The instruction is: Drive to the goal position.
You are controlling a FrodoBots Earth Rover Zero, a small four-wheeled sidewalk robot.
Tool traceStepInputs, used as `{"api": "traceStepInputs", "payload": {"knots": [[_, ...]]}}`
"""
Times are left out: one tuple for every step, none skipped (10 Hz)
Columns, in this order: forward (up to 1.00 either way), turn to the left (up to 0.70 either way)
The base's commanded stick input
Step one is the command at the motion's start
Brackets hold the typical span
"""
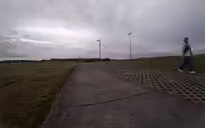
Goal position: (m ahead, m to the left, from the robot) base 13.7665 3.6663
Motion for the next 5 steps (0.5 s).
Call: {"api": "traceStepInputs", "payload": {"knots": [[0.70,0.00],[0.70,0.00],[0.70,0.00],[0.70,0.00],[0.70,0.00]]}}
